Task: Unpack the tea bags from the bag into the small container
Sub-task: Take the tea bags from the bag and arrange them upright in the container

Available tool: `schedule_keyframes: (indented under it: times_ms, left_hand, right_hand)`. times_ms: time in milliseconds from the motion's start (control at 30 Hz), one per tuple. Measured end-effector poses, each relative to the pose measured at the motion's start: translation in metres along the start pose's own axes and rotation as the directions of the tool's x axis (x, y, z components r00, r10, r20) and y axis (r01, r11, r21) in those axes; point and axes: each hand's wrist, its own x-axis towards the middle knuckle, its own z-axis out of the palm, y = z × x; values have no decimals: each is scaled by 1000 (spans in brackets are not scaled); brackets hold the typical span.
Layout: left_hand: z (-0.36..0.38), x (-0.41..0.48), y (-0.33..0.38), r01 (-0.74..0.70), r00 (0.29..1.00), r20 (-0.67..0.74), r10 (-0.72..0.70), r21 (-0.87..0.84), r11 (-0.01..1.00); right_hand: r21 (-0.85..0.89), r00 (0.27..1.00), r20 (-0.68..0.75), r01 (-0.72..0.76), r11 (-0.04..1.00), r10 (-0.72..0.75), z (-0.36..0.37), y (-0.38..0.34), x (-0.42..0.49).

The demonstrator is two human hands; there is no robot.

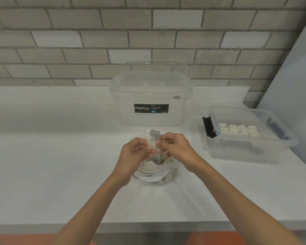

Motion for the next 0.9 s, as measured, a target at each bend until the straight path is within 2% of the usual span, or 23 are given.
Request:
schedule_keyframes:
  times_ms: [67, 200, 333, 467, 633, 800, 900]
  left_hand:
    - [2, -2, 0, -10, 1000, 17, 10, 22, 1000]
    - [0, -3, 11, -51, 999, 15, 49, 191, 980]
    - [-7, 3, 30, -170, 984, -6, 177, 254, 952]
    - [-12, 8, 41, -259, 963, 35, 266, 379, 888]
    - [-17, 11, 45, -303, 950, 53, 309, 403, 863]
    - [-24, 14, 46, -314, 934, 3, 356, 479, 820]
    - [-27, 14, 46, -316, 928, 1, 372, 528, 788]
  right_hand:
    - [-9, 998, -14, 56, 998, -56, 2, 1, -2]
    - [-52, 989, -59, 130, 990, -133, 3, 0, -5]
    - [-105, 984, -77, 151, 983, -159, 5, 1, -6]
    - [-134, 981, -52, 178, 975, -187, 10, -1, -6]
    - [-177, 971, -53, 221, 959, -233, 12, -1, -3]
    - [-298, 964, -84, 217, 930, -252, 7, 1, 5]
    - [-433, 976, 9, 200, 879, -217, 6, 6, 10]
